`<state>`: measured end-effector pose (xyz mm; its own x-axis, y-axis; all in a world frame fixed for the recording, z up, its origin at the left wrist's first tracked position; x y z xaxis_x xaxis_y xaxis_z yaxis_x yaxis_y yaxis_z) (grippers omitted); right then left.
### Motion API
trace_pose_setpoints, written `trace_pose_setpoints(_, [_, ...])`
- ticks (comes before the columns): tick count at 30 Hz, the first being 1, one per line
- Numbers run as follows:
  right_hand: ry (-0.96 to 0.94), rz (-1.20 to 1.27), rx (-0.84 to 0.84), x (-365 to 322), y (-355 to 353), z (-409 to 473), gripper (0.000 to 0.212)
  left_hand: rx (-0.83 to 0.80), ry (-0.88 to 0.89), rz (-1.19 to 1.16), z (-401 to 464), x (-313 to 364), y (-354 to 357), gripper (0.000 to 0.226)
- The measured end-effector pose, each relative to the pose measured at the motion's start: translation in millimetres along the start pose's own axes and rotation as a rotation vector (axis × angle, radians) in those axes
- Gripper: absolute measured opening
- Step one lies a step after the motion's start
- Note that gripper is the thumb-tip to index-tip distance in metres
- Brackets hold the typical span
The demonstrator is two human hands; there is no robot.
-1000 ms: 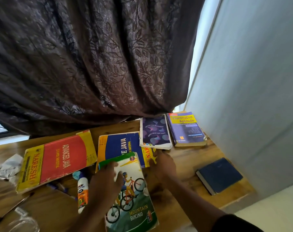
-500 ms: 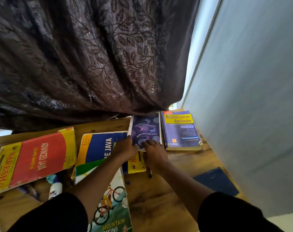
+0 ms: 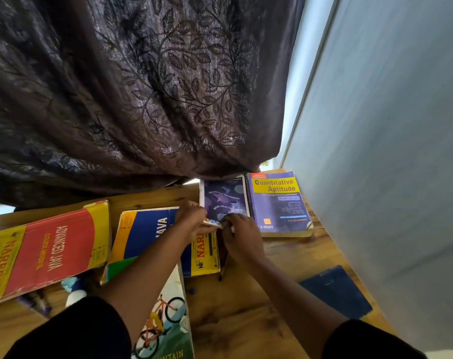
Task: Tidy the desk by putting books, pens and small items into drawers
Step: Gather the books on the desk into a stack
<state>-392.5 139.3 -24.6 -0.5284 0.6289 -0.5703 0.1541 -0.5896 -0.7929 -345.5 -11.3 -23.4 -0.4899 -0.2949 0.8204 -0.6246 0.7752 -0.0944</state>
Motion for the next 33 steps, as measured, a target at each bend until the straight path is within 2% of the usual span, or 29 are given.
trace_pose_setpoints(3, [0.171, 0.114, 0.109, 12, -18, -2, 0.035, -0.015, 0.028, -0.098, -21, 2, -12, 0.016])
trace_pose_setpoints(6, [0.338, 0.229, 0.129, 21, -34, -15, 0.043, -0.052, 0.035, -0.159, -47, -10, -39, 0.021])
trace_pose_setpoints(8, [0.514, 0.484, 0.069, 24, -33, -27, 0.036, -0.078, 0.038, -0.204, -72, -25, -63, 0.02])
trace_pose_setpoints(10, [0.664, 0.83, -0.05, 15, -17, -43, 0.013, -0.104, 0.04, -0.224, -94, -48, -87, 0.022])
trace_pose_setpoints(13, [0.717, 1.068, -0.216, -4, 8, -63, 0.016, -0.114, 0.063, -0.203, -121, -82, -122, 0.025])
trace_pose_setpoints(15, [0.648, 1.029, -0.322, -17, 26, -74, 0.019, -0.092, 0.056, -0.166, -131, -107, -148, 0.027])
trace_pose_setpoints(17, [0.6, 0.962, -0.397, -27, 42, -87, 0.027, -0.064, 0.083, -0.016, -139, -127, -170, 0.027])
trace_pose_setpoints(21, [0.484, 0.702, -0.403, -44, 59, -110, 0.031, 0.127, 0.275, 0.487, -150, -156, -210, 0.026])
trace_pose_setpoints(25, [0.402, 0.482, -0.445, -59, 69, -136, 0.036, 0.218, 0.394, 0.737, -173, -167, -217, 0.017])
trace_pose_setpoints(28, [0.41, 0.378, -0.423, -66, 70, -150, 0.036, 0.293, 0.432, 0.804, -179, -174, -214, 0.013])
trace_pose_setpoints(30, [0.427, 0.273, -0.398, -68, 69, -158, 0.034, 0.306, 0.401, 0.809, -179, -180, -212, 0.028])
trace_pose_setpoints(33, [0.424, 0.153, -0.418, -71, 73, -168, 0.046, 0.228, 0.315, 0.697, -174, -185, -211, 0.05])
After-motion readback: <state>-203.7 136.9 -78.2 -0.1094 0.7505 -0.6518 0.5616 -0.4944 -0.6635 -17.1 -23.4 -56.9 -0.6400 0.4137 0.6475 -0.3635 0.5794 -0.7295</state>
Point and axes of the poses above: each hand's wrist, its own z-axis towards the middle knuckle, its own y-axis out of the palm, x = y × z, the point moved 7 cm from there along z, towards the middle knuckle
